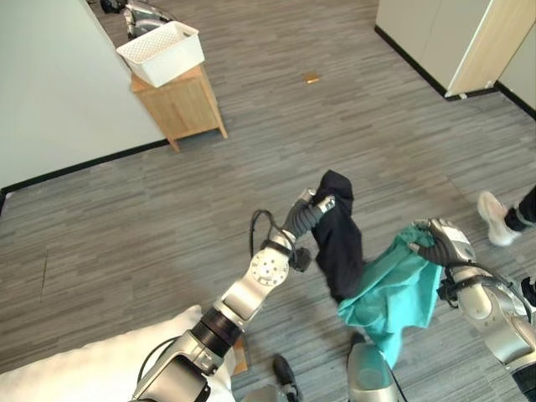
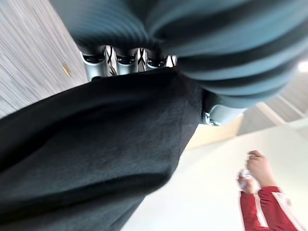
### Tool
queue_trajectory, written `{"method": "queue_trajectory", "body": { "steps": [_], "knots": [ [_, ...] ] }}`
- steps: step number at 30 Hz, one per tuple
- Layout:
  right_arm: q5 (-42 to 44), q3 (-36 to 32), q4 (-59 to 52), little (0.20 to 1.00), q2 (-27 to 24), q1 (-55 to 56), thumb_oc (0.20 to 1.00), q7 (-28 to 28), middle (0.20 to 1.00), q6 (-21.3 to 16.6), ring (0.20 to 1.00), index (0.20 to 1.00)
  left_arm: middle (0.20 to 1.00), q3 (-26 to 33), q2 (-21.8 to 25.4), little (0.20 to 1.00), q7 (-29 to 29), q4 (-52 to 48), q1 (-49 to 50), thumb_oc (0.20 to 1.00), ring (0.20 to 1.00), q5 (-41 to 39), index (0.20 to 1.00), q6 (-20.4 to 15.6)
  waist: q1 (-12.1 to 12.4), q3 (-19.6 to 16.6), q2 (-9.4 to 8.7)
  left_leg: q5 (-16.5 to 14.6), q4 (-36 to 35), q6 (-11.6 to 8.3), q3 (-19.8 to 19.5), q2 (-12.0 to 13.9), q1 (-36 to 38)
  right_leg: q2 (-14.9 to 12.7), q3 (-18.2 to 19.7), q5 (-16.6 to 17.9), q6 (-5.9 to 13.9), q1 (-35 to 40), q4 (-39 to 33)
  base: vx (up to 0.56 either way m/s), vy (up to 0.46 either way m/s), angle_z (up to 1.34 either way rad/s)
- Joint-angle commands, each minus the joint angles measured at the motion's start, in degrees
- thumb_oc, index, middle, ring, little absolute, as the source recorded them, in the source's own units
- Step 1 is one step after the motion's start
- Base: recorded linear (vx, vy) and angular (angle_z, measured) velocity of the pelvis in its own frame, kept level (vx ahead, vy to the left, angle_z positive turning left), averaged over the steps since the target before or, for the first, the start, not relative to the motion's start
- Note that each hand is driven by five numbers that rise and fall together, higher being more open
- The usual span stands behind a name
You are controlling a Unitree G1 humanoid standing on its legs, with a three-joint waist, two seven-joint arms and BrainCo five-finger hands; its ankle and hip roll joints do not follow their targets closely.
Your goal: Pick up bed clothes into laundry basket.
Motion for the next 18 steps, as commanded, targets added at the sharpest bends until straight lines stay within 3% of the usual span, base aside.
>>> {"method": "queue_trajectory", "body": {
  "steps": [1,6,9,10,12,13,14,15,16,17,18],
  "knots": [
    [-0.36,-3.60,0.10,0.200,-1.96,-4.35,0.200,-0.26,0.200,0.08,0.200,0.200,0.200,2.74,-1.17,0.200,0.25,-0.88,-0.04,0.200,0.200,2.75,0.200,-2.95,0.29,-4.77,-1.37,-15.51,0.69,-3.72,-0.62,0.61,9.15,1.62,1.04,7.93,1.04,-5.21,-6.77,0.23,-0.112,0.47],
    [0.49,-3.67,0.38,0.200,-0.53,-4.00,0.200,0.33,0.200,1.06,0.200,0.200,0.200,2.63,-1.68,0.200,0.56,0.43,-0.72,0.200,0.200,3.25,0.200,-3.60,-1.76,-3.57,-0.97,-19.12,0.69,-5.76,-3.70,2.18,14.22,0.07,2.78,11.49,3.34,-8.78,-14.31,0.42,-0.228,0.27],
    [-0.29,-5.33,1.19,0.200,0.66,-0.94,0.200,0.12,0.200,1.91,0.200,0.200,0.200,2.41,-2.03,0.200,0.32,0.84,-1.03,0.200,0.200,3.86,0.200,-3.87,-2.16,-4.06,-0.74,-21.30,0.69,-7.73,-5.37,4.20,17.93,-2.83,-4.19,12.67,3.60,-9.47,-14.50,0.49,-0.408,0.40],
    [-0.35,-5.60,1.43,0.200,1.15,-0.22,0.200,0.33,0.200,2.08,0.200,0.200,0.200,2.18,-2.35,0.200,0.40,1.07,-1.18,0.200,0.200,4.03,0.200,-3.77,-2.30,-4.57,-0.94,-21.22,0.69,-7.99,-6.62,4.67,18.67,-2.24,-4.01,13.96,3.13,-8.53,-14.32,0.38,-0.415,0.54],
    [-1.21,-6.03,1.02,0.200,0.07,0.68,0.200,0.54,0.200,1.91,0.200,0.200,0.200,1.76,-3.28,0.200,0.72,1.20,-1.28,0.200,0.200,4.73,0.200,-3.52,-2.28,-5.41,-0.28,-19.01,1.07,-9.26,-6.48,8.05,18.74,-1.56,-5.37,14.37,2.70,-6.70,-14.58,0.32,-0.404,0.69],
    [-1.10,-5.07,1.66,0.200,-1.07,-1.07,0.200,0.42,0.200,1.95,0.200,0.200,0.200,1.49,-4.12,0.200,1.41,2.05,-1.72,0.200,0.200,4.59,0.200,-3.26,-1.59,-5.26,1.25,-15.95,6.50,-10.20,-6.89,10.84,17.07,0.45,-5.63,13.93,1.94,-5.12,-14.51,0.25,-0.370,0.72],
    [-0.41,-4.42,1.97,0.200,-2.37,-2.50,0.200,-0.09,0.200,1.95,0.200,0.200,0.200,0.97,-4.77,0.200,1.64,2.29,-1.70,0.200,0.200,4.04,0.200,-3.15,-0.79,-4.27,1.86,-9.58,16.00,-10.95,-7.33,13.50,11.46,1.78,-5.94,12.92,0.47,-2.77,-14.64,0.26,-0.408,0.74],
    [-0.04,-4.10,1.53,0.200,-3.90,-3.69,0.200,-0.13,0.200,1.95,0.200,0.200,0.200,0.88,-5.43,0.200,1.75,2.08,-1.55,0.200,0.200,3.83,0.200,-2.59,0.05,-3.46,1.76,-4.29,28.03,-10.86,-9.05,14.60,6.01,2.55,-6.24,11.70,-1.66,-0.59,-14.89,0.13,-0.281,0.90],
    [0.01,-4.11,1.56,0.200,-3.96,-3.82,0.200,-0.13,0.200,1.95,0.200,0.200,0.200,0.93,-5.45,0.200,1.75,2.05,-1.67,0.200,0.200,3.85,0.200,-2.53,-0.59,-3.68,1.65,-4.22,28.94,-10.93,-10.03,14.51,4.65,2.20,-6.79,11.92,-1.87,-0.89,-14.95,0.13,-0.356,0.67],
    [0.89,-3.76,0.67,0.200,-5.54,-5.43,0.200,-0.70,0.200,1.68,0.200,0.200,0.200,0.43,-6.12,0.200,2.33,2.20,-1.92,0.200,0.200,3.24,0.200,-2.28,0.96,-2.21,0.64,1.32,43.06,-12.21,-11.07,14.24,-0.12,2.49,-6.59,10.55,-4.16,1.90,-15.25,0.01,-0.358,0.29],
    [1.18,-2.55,0.13,0.200,-6.99,-8.44,0.200,-1.34,0.200,1.72,0.200,0.200,0.200,0.74,-6.33,0.200,2.87,2.56,-2.90,0.200,0.200,2.94,0.200,-2.15,1.74,-0.55,-1.08,1.52,55.91,-11.93,-12.56,12.49,-4.66,1.96,-6.61,9.66,-6.40,3.64,-15.45,0.02,-0.342,-0.16]
  ]
}}
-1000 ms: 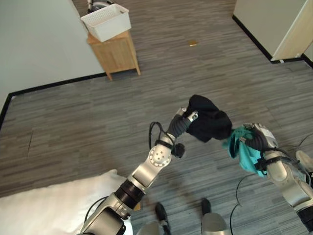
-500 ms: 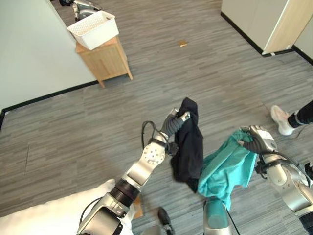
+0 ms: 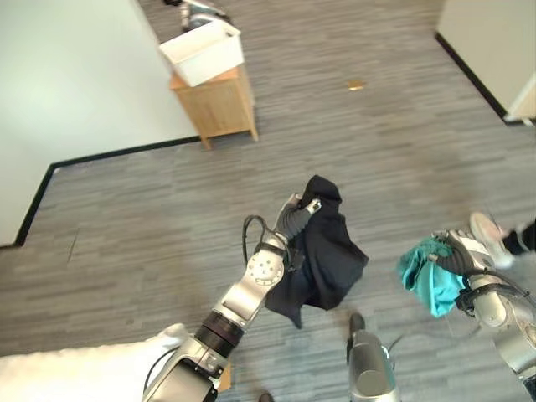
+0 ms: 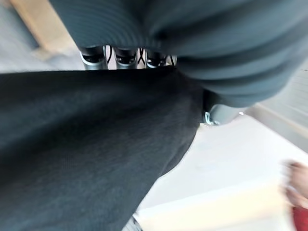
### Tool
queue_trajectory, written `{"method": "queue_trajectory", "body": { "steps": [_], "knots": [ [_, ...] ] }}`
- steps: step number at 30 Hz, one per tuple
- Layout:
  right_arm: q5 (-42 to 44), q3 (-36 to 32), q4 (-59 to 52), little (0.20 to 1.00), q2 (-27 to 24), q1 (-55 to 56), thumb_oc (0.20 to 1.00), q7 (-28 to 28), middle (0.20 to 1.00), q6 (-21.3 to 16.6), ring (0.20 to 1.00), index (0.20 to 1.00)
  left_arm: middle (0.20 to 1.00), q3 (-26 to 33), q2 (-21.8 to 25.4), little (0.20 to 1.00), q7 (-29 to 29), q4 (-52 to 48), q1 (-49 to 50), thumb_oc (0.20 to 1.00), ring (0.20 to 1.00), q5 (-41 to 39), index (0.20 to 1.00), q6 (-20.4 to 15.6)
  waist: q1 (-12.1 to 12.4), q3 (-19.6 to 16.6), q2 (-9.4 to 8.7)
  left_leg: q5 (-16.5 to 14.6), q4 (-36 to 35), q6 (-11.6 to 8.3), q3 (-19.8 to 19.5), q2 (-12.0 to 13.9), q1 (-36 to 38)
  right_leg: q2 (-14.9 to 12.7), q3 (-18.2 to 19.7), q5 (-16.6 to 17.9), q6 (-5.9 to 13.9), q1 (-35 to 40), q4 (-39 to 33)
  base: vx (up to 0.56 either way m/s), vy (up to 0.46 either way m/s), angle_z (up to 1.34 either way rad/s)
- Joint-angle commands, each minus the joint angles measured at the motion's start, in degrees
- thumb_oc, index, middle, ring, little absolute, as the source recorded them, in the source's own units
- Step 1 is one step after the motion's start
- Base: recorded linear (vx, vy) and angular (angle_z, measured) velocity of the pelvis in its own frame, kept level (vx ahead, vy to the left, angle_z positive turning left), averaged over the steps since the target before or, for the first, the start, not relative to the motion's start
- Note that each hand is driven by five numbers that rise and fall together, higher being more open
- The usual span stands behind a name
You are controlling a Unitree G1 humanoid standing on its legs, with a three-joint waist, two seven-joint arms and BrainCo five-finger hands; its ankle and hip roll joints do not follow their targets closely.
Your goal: Pick up bed clothes into laundry basket.
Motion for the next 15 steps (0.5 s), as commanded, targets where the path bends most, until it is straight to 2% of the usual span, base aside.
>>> {"method": "queue_trajectory", "body": {
  "steps": [1,2,3,4,5,7,8,10,11,12,13,14,15],
  "knots": [
    [1.12,0.55,-6.58,0.200,-4.03,-7.67,0.200,-3.50,0.200,-2.69,0.200,0.200,0.200,-0.67,-2.27,0.200,1.85,-4.59,-5.20,0.200,0.200,0.48,0.200,-2.95,-0.56,1.80,-2.78,4.92,23.24,-1.79,0.47,0.77,5.07,-2.71,0.66,8.69,1.62,5.43,-18.53,0.09,-0.387,-0.45],
    [0.42,3.02,-7.10,0.200,-5.49,-13.16,0.200,-3.55,0.200,-2.21,0.200,0.200,0.200,-0.31,-1.81,0.200,2.02,-5.25,-4.82,0.200,0.200,-0.28,0.200,-2.76,2.72,4.25,-5.21,-3.01,42.45,0.52,-3.25,-5.57,-1.78,-2.38,3.94,7.05,-0.10,7.75,-18.66,0.14,-0.297,-0.57],
    [0.25,4.52,-6.90,0.200,-5.26,-15.30,0.200,-3.67,0.200,-1.96,0.200,0.200,0.200,-0.22,-1.28,0.200,2.09,-5.69,-4.57,0.200,0.200,-0.62,0.200,-2.92,3.58,4.75,-5.85,-6.03,48.35,1.18,-2.71,-9.34,-6.45,-1.86,4.97,6.85,-0.47,8.06,-18.58,0.23,-0.395,-0.54],
    [0.19,4.96,-6.98,0.200,-5.29,-15.89,0.200,-3.35,0.200,-1.77,0.200,0.200,0.200,-0.08,-0.80,0.200,2.05,-6.06,-4.09,0.200,0.200,-0.96,0.200,-2.89,4.80,4.83,-5.73,-7.98,50.78,1.54,-1.95,-11.16,-10.56,-0.38,5.34,5.94,-0.81,9.38,-18.72,0.16,-0.223,-0.55],
    [0.16,5.21,-7.04,0.200,-5.38,-16.37,0.200,-3.08,0.200,-1.72,0.200,0.200,0.200,-0.08,-0.50,0.200,1.95,-6.23,-3.86,0.200,0.200,-1.27,0.200,-2.99,5.77,4.81,-5.35,-8.43,51.43,1.81,-1.52,-11.38,-13.67,0.68,5.51,5.24,-0.89,10.04,-18.77,0.20,-0.199,-0.41],
    [0.91,5.62,-6.13,0.200,-5.87,-18.59,0.200,-3.25,0.200,-1.51,0.200,0.200,0.200,-0.04,-0.08,0.200,2.01,-6.05,-3.89,0.200,0.200,-2.11,0.200,-3.58,8.91,4.89,-4.41,-8.45,41.90,2.96,-1.61,-10.88,-20.15,2.36,6.09,2.75,-0.54,12.69,-18.94,0.25,-0.128,-0.44],
    [0.73,5.45,-5.67,0.200,-6.36,-19.19,0.200,-3.48,0.200,-1.38,0.200,0.200,0.200,0.05,-0.20,0.200,1.82,-5.94,-4.16,0.200,0.200,-2.28,0.200,-3.80,10.00,5.10,-4.25,-7.04,35.04,3.03,-0.64,-10.55,-21.72,2.59,6.21,1.71,-0.41,13.81,-18.94,0.37,-0.046,-0.48],
    [0.46,5.74,-3.92,0.200,-7.12,-20.51,0.200,-4.01,0.200,-1.43,0.200,0.200,0.200,0.64,-0.20,0.200,1.65,-5.57,-3.62,0.200,0.200,-2.06,0.200,-3.79,12.14,4.38,-2.45,-2.83,5.88,3.91,2.34,-8.09,-18.46,4.26,6.36,-0.98,0.81,16.81,-18.94,0.55,0.090,-0.05],
    [0.43,5.71,-2.70,0.200,-7.44,-21.29,0.200,-4.03,0.200,-1.52,0.200,0.200,0.200,1.11,0.38,0.200,1.47,-5.48,-2.96,0.200,0.200,-1.86,0.200,-3.95,13.49,3.61,-1.02,0.93,-4.97,3.64,3.73,-6.62,-18.59,5.83,5.90,-2.67,1.59,18.86,-18.94,0.85,0.103,0.12],
    [-0.15,5.57,-0.81,0.200,-7.79,-21.79,0.200,-4.31,0.200,-1.50,0.200,0.200,0.200,1.44,0.58,0.200,0.59,-6.11,-1.23,0.200,0.200,-1.29,0.200,-4.15,14.89,2.54,-0.05,6.50,-20.83,2.03,9.46,-6.22,-16.55,7.32,5.73,-5.40,1.61,22.80,-18.94,0.65,0.055,-0.01],
    [-0.17,5.65,-0.73,0.200,-7.78,-21.75,0.200,-4.36,0.200,-1.54,0.200,0.200,0.200,1.42,0.56,0.200,0.56,-6.23,-1.04,0.200,0.200,-1.25,0.200,-4.11,15.14,2.70,-0.40,7.34,-22.58,2.00,10.04,-6.66,-15.25,6.88,5.98,-5.51,1.65,23.10,-18.94,0.55,-0.030,0.01],
    [-0.81,5.41,-0.50,0.200,-8.03,-21.93,0.200,-4.49,0.200,-1.28,0.200,0.200,0.200,1.57,0.58,0.200,0.50,-6.41,-0.60,0.200,0.200,-0.97,0.200,-4.13,15.02,2.50,-0.29,7.91,-24.93,2.11,13.82,-6.18,-14.94,7.27,5.29,-6.24,1.69,24.38,-18.94,0.35,0.013,0.05],
    [-1.34,5.27,-0.28,0.200,-7.67,-21.98,0.200,-4.70,0.200,-0.94,0.200,0.200,0.200,2.08,0.39,0.200,0.42,-6.57,-0.12,0.200,0.200,-0.99,0.200,-3.91,14.78,1.42,0.09,8.18,-28.68,3.30,18.22,-5.78,-11.15,7.65,5.28,-7.52,1.85,25.80,-18.94,0.54,0.023,0.05]
  ]
}}
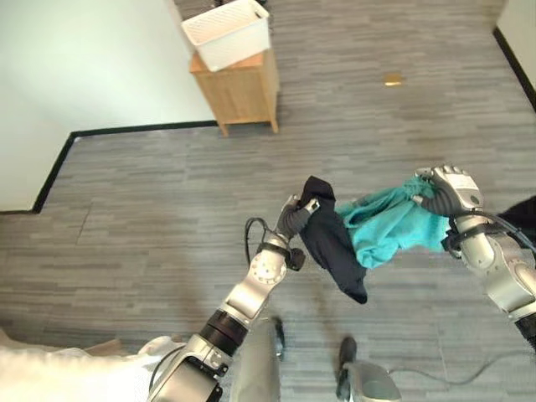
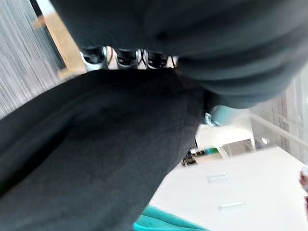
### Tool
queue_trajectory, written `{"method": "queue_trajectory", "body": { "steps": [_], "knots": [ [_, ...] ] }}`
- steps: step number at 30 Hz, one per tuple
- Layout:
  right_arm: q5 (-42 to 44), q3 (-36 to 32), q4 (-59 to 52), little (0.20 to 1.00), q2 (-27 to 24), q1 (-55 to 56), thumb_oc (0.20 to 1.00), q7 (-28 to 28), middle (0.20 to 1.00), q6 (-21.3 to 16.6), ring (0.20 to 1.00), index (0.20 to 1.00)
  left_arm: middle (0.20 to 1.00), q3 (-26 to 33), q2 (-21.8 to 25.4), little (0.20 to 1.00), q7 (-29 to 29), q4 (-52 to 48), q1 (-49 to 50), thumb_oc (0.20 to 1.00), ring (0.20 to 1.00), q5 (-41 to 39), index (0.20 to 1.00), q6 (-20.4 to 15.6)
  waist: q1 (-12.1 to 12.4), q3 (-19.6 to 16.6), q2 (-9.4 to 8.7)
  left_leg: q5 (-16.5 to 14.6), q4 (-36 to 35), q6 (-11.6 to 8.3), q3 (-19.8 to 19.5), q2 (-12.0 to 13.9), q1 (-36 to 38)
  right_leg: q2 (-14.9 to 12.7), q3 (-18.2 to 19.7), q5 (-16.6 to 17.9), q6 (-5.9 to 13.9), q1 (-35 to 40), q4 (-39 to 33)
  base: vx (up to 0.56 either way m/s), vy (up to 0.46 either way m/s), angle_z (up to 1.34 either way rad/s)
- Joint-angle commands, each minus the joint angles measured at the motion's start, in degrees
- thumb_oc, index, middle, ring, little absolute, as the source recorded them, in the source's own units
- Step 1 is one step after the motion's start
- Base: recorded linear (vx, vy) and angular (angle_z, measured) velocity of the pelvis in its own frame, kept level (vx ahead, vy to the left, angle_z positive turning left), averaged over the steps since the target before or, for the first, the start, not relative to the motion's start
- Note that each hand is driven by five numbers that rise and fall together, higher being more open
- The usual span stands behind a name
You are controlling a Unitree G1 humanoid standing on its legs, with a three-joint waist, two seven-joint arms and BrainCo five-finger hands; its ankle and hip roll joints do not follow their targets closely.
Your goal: Pick up bed clothes into laundry basket.
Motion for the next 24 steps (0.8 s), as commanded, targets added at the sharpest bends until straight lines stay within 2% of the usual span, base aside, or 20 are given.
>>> {"method": "queue_trajectory", "body": {
  "steps": [1,2,3,4,5,6,7,8,9,11,12,13,14,16,18,20,21,22,23,24],
  "knots": [
    [-1.87,-2.55,-2.70,0.200,-3.77,-5.65,0.200,-1.89,0.200,-0.78,0.200,0.200,0.200,1.11,-0.56,0.200,0.24,-7.39,-0.18,0.200,0.200,0.07,0.200,-3.54,2.25,-3.77,0.01,0.85,-2.86,2.92,8.15,0.01,4.97,0.45,5.81,-6.05,6.16,5.17,-2.72,0.65,0.041,-0.09],
    [-2.51,-2.06,-2.07,0.200,-2.91,-5.80,0.200,-1.48,0.200,-0.52,0.200,0.200,0.200,1.30,-0.11,0.200,0.10,-7.35,0.77,0.200,0.200,0.12,0.200,-3.24,3.27,-4.80,-0.23,1.32,-3.75,3.83,6.83,-1.24,6.88,0.24,6.82,-5.96,6.24,6.99,-2.72,0.90,-0.050,-0.25],
    [-3.84,-1.96,-1.76,0.200,-0.88,-3.87,0.200,-0.79,0.200,-0.24,0.200,0.200,0.200,1.27,0.67,0.200,-0.09,-7.18,1.43,0.200,0.200,-0.13,0.200,-2.87,4.07,-6.95,-1.93,0.74,-3.71,5.56,6.32,-2.67,10.12,-0.12,7.34,-5.41,6.98,9.74,0.16,0.86,-0.065,-0.57],
    [-4.64,-2.24,-2.18,0.200,-0.11,-2.98,0.200,-0.57,0.200,-0.22,0.200,0.200,0.200,0.92,1.16,0.200,-0.18,-7.16,1.58,0.200,0.200,-0.17,0.200,-2.43,4.02,-7.56,-2.54,0.02,-4.07,6.20,7.65,-2.41,12.50,-0.46,6.91,-5.21,8.00,9.17,4.04,0.80,-0.070,-1.00],
    [-5.66,-1.95,-2.38,0.200,0.27,-3.23,0.200,0.07,0.200,0.03,0.200,0.200,0.200,1.14,1.63,0.200,-0.10,-6.86,1.18,0.200,0.200,-0.05,0.200,-2.06,3.85,-7.72,-3.36,-1.39,-4.27,7.15,8.75,-3.12,14.53,-1.82,6.88,-3.75,10.50,7.62,10.81,0.53,-0.011,-0.92],
    [-6.02,-1.72,-3.03,0.200,0.50,-3.78,0.200,0.34,0.200,0.15,0.200,0.200,0.200,1.40,1.92,0.200,0.12,-6.47,0.89,0.200,0.200,0.49,0.200,-1.78,3.16,-7.62,-3.83,-2.79,-4.01,7.77,8.70,-4.08,16.24,-3.81,6.72,0.94,13.39,5.23,17.15,0.51,-0.003,-0.54],
    [-6.39,-2.41,-4.90,0.200,0.75,-3.49,0.200,0.86,0.200,0.14,0.200,0.200,0.200,1.54,2.45,0.200,0.39,-6.20,0.15,0.200,0.200,0.82,0.200,-1.49,1.76,-7.29,-3.74,-4.12,-4.28,8.04,8.27,-4.11,18.72,-4.91,7.18,4.28,15.06,0.75,23.73,0.43,0.010,-0.02],
    [-6.75,-2.69,-5.85,0.200,0.74,-3.70,0.200,1.02,0.200,-0.02,0.200,0.200,0.200,1.67,2.71,0.200,1.00,-6.02,-0.47,0.200,0.200,0.97,0.200,-1.49,0.53,-7.00,-2.62,-4.76,-4.80,8.03,7.55,-3.16,20.40,-4.82,7.84,4.99,15.02,-3.58,28.47,0.39,0.006,0.12],
    [-6.75,-2.64,-6.28,0.200,0.53,-4.71,0.200,0.90,0.200,0.00,0.200,0.200,0.200,1.79,2.95,0.200,2.07,-5.33,-1.64,0.200,0.200,1.00,0.200,-1.28,-0.68,-6.82,-1.83,-5.62,-5.41,7.65,7.40,-2.26,22.37,-5.71,7.39,4.69,14.28,-7.63,28.92,0.39,-0.051,0.40],
    [-5.71,-3.09,-7.04,0.200,-0.15,-6.29,0.200,0.57,0.200,0.14,0.200,0.200,0.200,2.38,2.92,0.200,2.82,-4.27,-4.15,0.200,0.200,1.58,0.200,-1.32,-3.05,-6.16,-1.57,-8.24,-5.41,6.15,6.00,-2.09,24.85,-7.96,5.57,1.96,12.17,-12.64,25.70,0.54,-0.234,0.52],
    [-4.58,-4.21,-7.88,0.200,-0.83,-5.86,0.200,0.45,0.200,0.05,0.200,0.200,0.200,2.79,2.47,0.200,2.83,-4.51,-4.88,0.200,0.200,2.02,0.200,-1.40,-5.44,-6.56,-2.03,-11.22,-5.41,4.93,4.14,-2.97,27.79,-8.40,5.74,1.25,10.56,-15.74,16.51,0.66,-0.355,0.55],
    [-4.13,-4.68,-8.00,0.200,-1.13,-5.45,0.200,0.44,0.200,0.08,0.200,0.200,0.200,2.89,2.17,0.200,2.64,-4.48,-4.90,0.200,0.200,2.40,0.200,-1.51,-6.62,-6.85,-2.40,-12.64,-5.41,4.45,3.10,-3.25,29.38,-8.31,5.99,2.24,10.66,-16.69,10.44,0.54,-0.273,0.88],
    [-4.08,-4.73,-8.08,0.200,-1.15,-5.31,0.200,0.47,0.200,0.09,0.200,0.200,0.200,2.87,2.14,0.200,2.61,-4.44,-4.84,0.200,0.200,2.44,0.200,-1.53,-6.81,-6.98,-2.15,-13.01,-5.41,4.43,2.88,-3.05,29.49,-8.07,5.57,2.59,10.81,-15.81,9.14,0.40,-0.166,0.91],
    [-3.47,-5.11,-7.92,0.200,-1.91,-4.76,0.200,0.46,0.200,0.46,0.200,0.200,0.200,3.29,1.46,0.200,2.61,-3.89,-4.95,0.200,0.200,2.80,0.200,-1.84,-9.28,-7.36,-1.99,-16.26,-5.41,3.32,1.00,-2.24,33.18,-8.13,7.79,6.87,12.55,-19.16,-0.03,0.52,-0.219,0.76],
    [-4.06,-4.72,-7.76,0.200,-2.35,-4.78,0.200,0.71,0.200,0.79,0.200,0.200,0.200,3.30,1.04,0.200,2.75,-3.24,-4.59,0.200,0.200,3.60,0.200,-2.20,-11.30,-7.55,-1.33,-19.16,-5.41,2.36,-0.48,-1.15,37.54,-8.56,8.50,8.95,14.25,-23.66,-1.28,0.56,-0.279,0.54],
    [-4.62,-5.75,-7.79,0.200,-3.51,-2.88,0.200,0.86,0.200,1.39,0.200,0.200,0.200,2.50,0.15,0.200,2.77,-2.81,-4.48,0.200,0.200,3.49,0.200,-2.17,-12.14,-8.38,-2.03,-20.46,-2.88,1.84,-2.54,-0.58,39.75,-8.09,10.61,9.94,13.67,-21.93,-0.67,0.40,-0.268,0.62],
    [-4.60,-5.76,-7.73,0.200,-3.58,-2.77,0.200,0.79,0.200,1.37,0.200,0.200,0.200,2.39,0.04,0.200,2.84,-2.71,-4.45,0.200,0.200,3.52,0.200,-2.24,-12.25,-8.19,-1.96,-20.95,-2.03,1.78,-2.78,-0.36,39.58,-8.07,10.40,9.93,13.65,-21.52,-0.76,0.44,-0.384,0.89],
    [-4.04,-6.71,-8.04,0.200,-3.72,-1.70,0.200,1.11,0.200,1.07,0.200,0.200,0.200,1.93,-1.13,0.200,2.35,-2.34,-4.00,0.200,0.200,2.77,0.200,-2.09,-12.53,-8.59,-1.41,-15.13,12.50,1.91,-2.78,4.15,36.70,-6.28,10.14,9.85,11.46,-18.10,0.19,0.43,-0.496,0.81],
    [-3.24,-7.23,-7.89,0.200,-4.14,-1.27,0.200,0.57,0.200,0.75,0.200,0.200,0.200,1.26,-1.66,0.200,1.96,-2.10,-3.97,0.200,0.200,1.67,0.200,-1.77,-12.03,-8.37,-1.56,-9.01,24.20,1.96,-3.43,6.96,31.64,-4.51,9.16,9.23,9.14,-14.93,-0.98,0.41,-0.516,0.55],
    [-3.19,-7.41,-7.89,0.200,-4.16,-1.17,0.200,0.54,0.200,0.69,0.200,0.200,0.200,1.16,-1.65,0.200,1.97,-2.08,-4.08,0.200,0.200,1.64,0.200,-1.76,-12.44,-8.59,-1.63,-8.85,25.04,1.74,-4.27,7.12,30.43,-4.54,8.63,9.60,8.81,-15.21,-1.15,0.24,-0.524,0.26]
  ]
}}
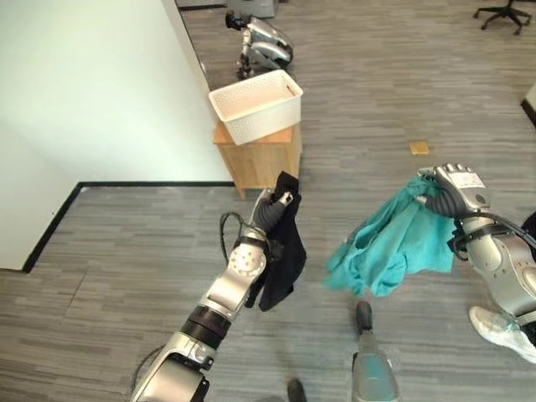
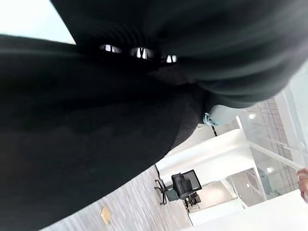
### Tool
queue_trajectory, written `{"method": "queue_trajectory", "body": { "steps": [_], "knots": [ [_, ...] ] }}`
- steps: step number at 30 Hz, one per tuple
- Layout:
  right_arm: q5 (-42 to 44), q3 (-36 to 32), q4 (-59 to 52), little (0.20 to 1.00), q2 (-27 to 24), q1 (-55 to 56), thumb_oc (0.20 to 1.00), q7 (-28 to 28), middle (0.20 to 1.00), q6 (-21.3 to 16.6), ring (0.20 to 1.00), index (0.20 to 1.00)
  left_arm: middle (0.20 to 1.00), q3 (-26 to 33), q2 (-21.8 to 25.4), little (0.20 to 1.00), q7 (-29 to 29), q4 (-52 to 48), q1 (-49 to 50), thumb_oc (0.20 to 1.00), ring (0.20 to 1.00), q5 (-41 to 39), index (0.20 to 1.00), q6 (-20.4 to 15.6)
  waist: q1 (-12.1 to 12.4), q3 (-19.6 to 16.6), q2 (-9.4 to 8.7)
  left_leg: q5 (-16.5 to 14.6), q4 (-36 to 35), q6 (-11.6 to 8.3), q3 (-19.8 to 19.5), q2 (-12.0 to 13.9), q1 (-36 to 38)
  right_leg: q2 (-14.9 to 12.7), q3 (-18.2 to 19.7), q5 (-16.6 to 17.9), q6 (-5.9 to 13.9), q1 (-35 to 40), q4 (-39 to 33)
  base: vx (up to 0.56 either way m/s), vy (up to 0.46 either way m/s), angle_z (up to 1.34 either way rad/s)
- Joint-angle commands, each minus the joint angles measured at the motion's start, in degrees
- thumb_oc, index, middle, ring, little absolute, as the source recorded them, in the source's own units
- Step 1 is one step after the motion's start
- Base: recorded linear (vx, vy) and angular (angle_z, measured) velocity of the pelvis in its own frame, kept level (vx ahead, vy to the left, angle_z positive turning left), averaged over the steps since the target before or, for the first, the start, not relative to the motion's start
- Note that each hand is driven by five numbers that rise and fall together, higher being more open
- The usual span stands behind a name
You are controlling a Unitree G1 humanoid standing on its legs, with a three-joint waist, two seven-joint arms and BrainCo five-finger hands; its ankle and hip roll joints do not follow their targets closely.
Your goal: Pick up bed clothes into laundry basket.
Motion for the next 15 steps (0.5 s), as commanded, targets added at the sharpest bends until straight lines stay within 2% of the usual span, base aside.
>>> {"method": "queue_trajectory", "body": {
  "steps": [1,2,3,4,5,6,7,8,9,10,11,12,13,14,15],
  "knots": [
    [2.20,-4.32,-2.33,0.200,-5.35,-4.64,0.200,-2.47,0.200,-0.47,0.200,0.200,0.200,-1.96,-1.40,0.200,-0.11,-4.30,-3.15,0.200,0.200,-0.37,0.200,-3.40,1.23,-0.65,-0.65,8.93,30.25,0.28,1.69,16.11,-7.14,4.54,-2.68,-7.69,-2.51,5.88,-3.05,0.34,-0.587,0.03],
    [2.18,-4.18,-3.31,0.200,-5.93,-4.59,0.200,-2.67,0.200,-0.39,0.200,0.200,0.200,-2.69,-1.97,0.200,-0.78,-5.37,-2.20,0.200,0.200,-0.47,0.200,-2.94,4.57,1.40,-2.00,6.54,43.35,1.68,-0.45,13.75,-15.72,5.89,-1.86,-10.31,-4.96,11.27,-3.88,0.33,-0.560,-0.18],
    [2.19,-4.41,-3.35,0.200,-5.89,-4.48,0.200,-2.66,0.200,-0.40,0.200,0.200,0.200,-2.80,-1.90,0.200,-0.78,-5.42,-2.28,0.200,0.200,-0.45,0.200,-2.90,4.33,1.24,-2.15,6.71,43.99,1.87,-0.85,13.55,-16.74,5.69,-2.16,-10.05,-4.96,10.83,-3.88,0.39,-0.394,-0.29],
    [2.34,-3.99,-3.45,0.200,-6.19,-4.70,0.200,-2.89,0.200,-0.43,0.200,0.200,0.200,-2.88,-2.14,0.200,-0.83,-5.61,-1.99,0.200,0.200,-1.05,0.200,-2.96,6.49,2.22,-2.45,4.69,44.79,2.02,-0.81,12.31,-21.15,6.66,-1.66,-12.01,-5.48,13.82,-3.88,0.33,-0.164,-0.72],
    [2.48,-3.89,-3.63,0.200,-5.94,-4.56,0.200,-2.75,0.200,-0.37,0.200,0.200,0.200,-2.92,-2.12,0.200,-0.91,-5.77,-1.67,0.200,0.200,-1.45,0.200,-2.70,8.09,2.72,-2.36,3.59,42.41,1.94,-0.22,11.32,-24.78,7.55,-0.91,-13.53,-5.73,16.21,-3.88,0.45,-0.210,-0.64],
    [2.48,-4.23,-4.41,0.200,-5.75,-3.88,0.200,-2.42,0.200,-0.58,0.200,0.200,0.200,-2.90,-2.01,0.200,-1.09,-6.10,-1.24,0.200,0.200,-1.38,0.200,-2.79,9.15,2.79,-2.95,3.87,41.32,1.80,0.91,10.30,-27.69,7.31,0.10,-14.60,-5.74,17.35,-3.88,0.47,-0.119,-0.54],
    [2.94,-4.59,-4.95,0.200,-5.53,-3.21,0.200,-2.47,0.200,-1.09,0.200,0.200,0.200,-2.67,-1.90,0.200,-1.01,-6.18,-0.89,0.200,0.200,-1.26,0.200,-2.85,10.38,2.55,-2.41,4.39,34.44,2.05,1.38,9.41,-28.28,8.29,0.80,-16.00,-5.72,18.50,-3.88,0.28,-0.061,-0.30],
    [2.94,-4.68,-5.00,0.200,-5.53,-3.08,0.200,-2.46,0.200,-1.10,0.200,0.200,0.200,-2.73,-1.91,0.200,-1.01,-6.20,-0.85,0.200,0.200,-1.25,0.200,-2.84,10.56,2.61,-2.54,4.46,34.17,2.06,1.60,9.30,-27.97,8.13,0.92,-16.03,-5.70,18.60,-3.88,0.65,-0.015,-0.55],
    [3.34,-5.29,-5.38,0.200,-5.50,-2.21,0.200,-2.44,0.200,-2.33,0.200,0.200,0.200,-1.76,-1.29,0.200,-0.96,-6.38,0.15,0.200,0.200,-0.60,0.200,-3.06,12.22,1.71,-0.31,6.69,15.09,2.39,5.36,9.23,-29.30,10.80,1.10,-19.03,-4.77,21.37,-3.88,0.68,0.002,-0.66],
    [3.01,-5.48,-5.68,0.200,-5.96,-1.37,0.200,-2.13,0.200,-2.93,0.200,0.200,0.200,-1.65,-1.21,0.200,-1.41,-6.95,1.37,0.200,0.200,-0.04,0.200,-3.25,13.24,0.62,-0.02,10.14,3.69,2.19,8.81,8.20,-26.89,10.80,1.14,-20.34,-4.24,22.56,-3.88,0.88,-0.007,-0.56],
    [2.89,-5.76,-5.90,0.200,-6.63,-0.76,0.200,-2.32,0.200,-3.60,0.200,0.200,0.200,-1.45,-0.63,0.200,-1.74,-7.70,2.35,0.200,0.200,0.52,0.200,-3.37,13.90,0.34,-0.10,11.75,-4.27,1.88,14.45,8.64,-27.13,11.05,0.42,-22.37,-3.83,24.69,-3.88,0.57,-0.022,-0.15],
    [2.70,-6.35,-6.30,0.200,-7.05,-0.90,0.200,-2.37,0.200,-3.54,0.200,0.200,0.200,-1.52,-0.41,0.200,-2.01,-8.40,2.59,0.200,0.200,0.91,0.200,-3.47,14.15,0.04,-0.34,11.91,-8.53,2.36,19.76,8.88,-27.00,10.94,-0.37,-23.57,-3.94,26.07,-3.88,0.49,-0.046,0.05],
    [2.34,-7.17,-6.89,0.200,-7.71,-1.36,0.200,-2.64,0.200,-3.41,0.200,0.200,0.200,-1.71,-0.25,0.200,-2.49,-8.90,2.72,0.200,0.200,1.41,0.200,-3.50,13.80,-0.38,-0.47,11.61,-10.23,3.00,25.21,9.83,-26.40,11.15,-1.47,-24.14,-3.99,27.25,-3.88,0.45,-0.079,0.09],
    [2.19,-7.58,-7.75,0.200,-8.54,-2.92,0.200,-2.70,0.200,-3.33,0.200,0.200,0.200,-1.90,-0.19,0.200,-2.89,-9.27,2.64,0.200,0.200,1.39,0.200,-3.46,13.66,-1.32,-0.17,11.46,-10.35,3.61,29.04,10.60,-24.65,11.50,-2.54,-23.95,-3.86,28.61,-2.88,0.45,-0.090,-0.12],
    [1.85,-7.12,-7.81,0.200,-8.74,-4.52,0.200,-2.77,0.200,-3.20,0.200,0.200,0.200,-1.94,0.05,0.200,-3.03,-9.58,2.68,0.200,0.200,1.09,0.200,-3.40,13.99,-1.82,0.40,11.06,-10.95,4.52,29.58,10.14,-22.27,11.43,-3.66,-23.80,-3.28,27.92,2.42,0.58,-0.077,-0.13]
  ]
}}
